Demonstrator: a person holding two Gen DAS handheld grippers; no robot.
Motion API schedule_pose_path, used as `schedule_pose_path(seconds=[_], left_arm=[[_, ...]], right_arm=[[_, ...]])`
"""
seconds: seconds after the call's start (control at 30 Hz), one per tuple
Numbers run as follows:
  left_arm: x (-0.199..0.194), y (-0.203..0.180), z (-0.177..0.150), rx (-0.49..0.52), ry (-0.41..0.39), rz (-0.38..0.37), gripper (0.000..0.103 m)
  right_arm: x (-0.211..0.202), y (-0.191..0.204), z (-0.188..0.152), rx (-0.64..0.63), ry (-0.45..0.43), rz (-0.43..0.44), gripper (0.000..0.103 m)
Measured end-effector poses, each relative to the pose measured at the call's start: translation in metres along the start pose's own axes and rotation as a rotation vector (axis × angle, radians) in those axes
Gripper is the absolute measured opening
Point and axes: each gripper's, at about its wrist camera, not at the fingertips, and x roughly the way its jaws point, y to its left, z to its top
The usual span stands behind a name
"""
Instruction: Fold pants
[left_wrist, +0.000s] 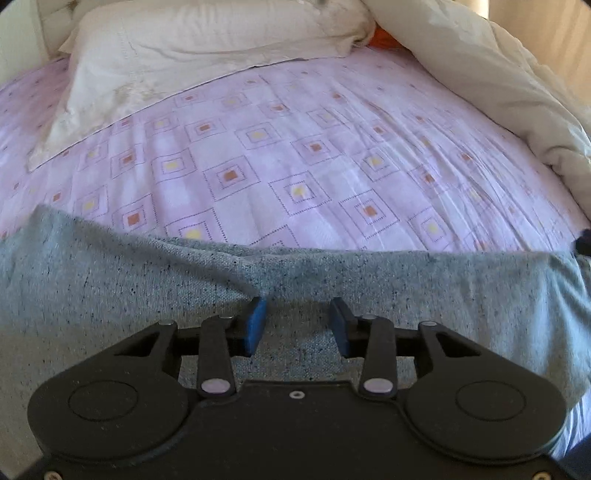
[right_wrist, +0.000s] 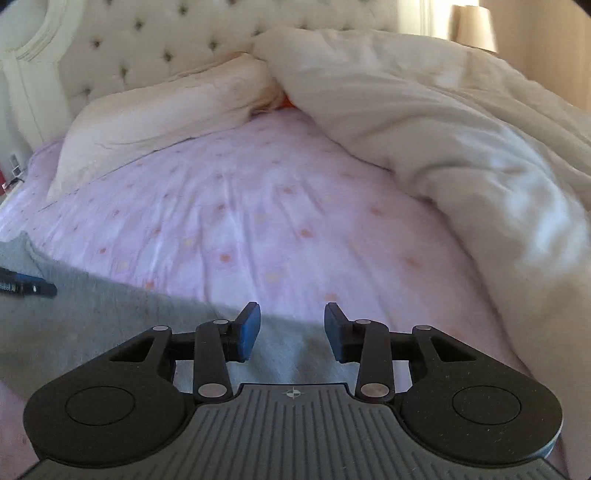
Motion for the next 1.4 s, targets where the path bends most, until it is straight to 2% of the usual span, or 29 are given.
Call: schedule_pose_path(seconds=[0.1, 0.13, 0.2, 0.23, 0.27, 0.3, 0.37, 0.4, 0.47, 0.53, 0.6, 0.73, 0.8, 0.83, 0.87, 0.97, 1.03, 1.1, 1.2, 1.27, 1.33, 1.37, 1.4], left_arm=[[-0.009, -0.002, 0.004, -0.025, 0.011, 0.003, 0.043], [-0.014, -0.004, 0.003, -0.036, 0.004, -0.017, 0.043], [-0.028, -0.011, -0.001, -0.028, -0.013, -0.084, 0.043], [-0.033, -0.017, -0.005, -0.004, -0.014, -0.111, 0.045], [-0.035, -0.024, -0.01, 0.035, -0.006, -0.132, 0.046], [-0.035, -0.03, -0.015, 0.076, 0.008, -0.141, 0.046], [-0.027, -0.039, -0.027, 0.147, 0.047, -0.119, 0.046], [-0.021, -0.041, -0.033, 0.177, 0.071, -0.094, 0.046], [-0.023, -0.043, -0.04, 0.226, 0.033, -0.087, 0.048], [-0.024, -0.043, -0.04, 0.233, 0.032, -0.083, 0.048], [-0.024, -0.042, -0.037, 0.222, 0.038, -0.089, 0.048], [-0.025, -0.04, -0.034, 0.188, 0.039, -0.108, 0.049], [-0.024, -0.037, -0.037, 0.187, 0.032, -0.108, 0.049], [-0.025, -0.038, -0.038, 0.19, 0.029, -0.107, 0.049], [-0.025, -0.038, -0.038, 0.19, 0.025, -0.104, 0.049], [-0.028, -0.039, -0.04, 0.189, 0.021, -0.096, 0.049], [-0.03, -0.039, -0.04, 0.174, 0.019, -0.095, 0.048], [-0.035, -0.037, -0.038, 0.15, 0.007, -0.083, 0.048], [-0.047, -0.037, -0.036, 0.128, -0.063, -0.06, 0.048], [-0.048, -0.036, -0.034, 0.104, -0.079, -0.064, 0.048], [-0.038, -0.036, -0.033, 0.095, -0.031, -0.044, 0.048], [-0.028, -0.036, -0.034, 0.098, 0.017, -0.026, 0.048], [-0.026, -0.037, -0.036, 0.119, 0.009, -0.02, 0.049]], right_arm=[[-0.011, 0.014, -0.026, -0.12, 0.063, -0.013, 0.037], [-0.012, 0.019, -0.036, -0.172, 0.086, -0.028, 0.037], [-0.003, 0.024, -0.056, -0.304, 0.118, -0.141, 0.037], [0.0, 0.02, -0.063, -0.305, 0.096, -0.164, 0.046], [0.0, 0.013, -0.064, -0.257, 0.064, -0.177, 0.057], [0.002, 0.006, -0.062, -0.178, 0.063, -0.189, 0.06], [-0.001, 0.001, -0.057, -0.056, 0.031, -0.213, 0.059], [-0.003, 0.0, -0.054, -0.021, 0.006, -0.202, 0.059], [-0.01, -0.007, -0.048, 0.081, -0.068, -0.089, 0.058], [-0.008, -0.013, -0.036, 0.124, -0.114, -0.06, 0.059], [0.004, -0.022, -0.021, 0.125, -0.106, -0.078, 0.059], [0.037, -0.04, -0.011, 0.17, 0.004, -0.085, 0.058], [0.051, -0.046, -0.008, 0.207, 0.075, -0.044, 0.041], [0.051, -0.044, -0.008, 0.198, 0.058, -0.048, 0.027], [0.045, -0.036, -0.011, 0.172, 0.032, -0.079, 0.008], [0.029, -0.027, -0.007, 0.15, -0.05, -0.073, 0.008], [0.022, -0.02, -0.004, 0.107, -0.105, -0.102, 0.008], [0.027, -0.021, -0.001, 0.09, -0.114, -0.122, 0.008], [0.059, -0.03, -0.007, 0.097, 0.001, -0.152, 0.011], [0.054, -0.033, -0.013, 0.121, -0.037, -0.16, 0.029], [0.04, -0.041, -0.015, 0.221, -0.042, -0.159, 0.04], [0.03, -0.046, -0.019, 0.282, -0.052, -0.13, 0.04], [0.02, -0.05, -0.025, 0.336, -0.058, -0.094, 0.04]])
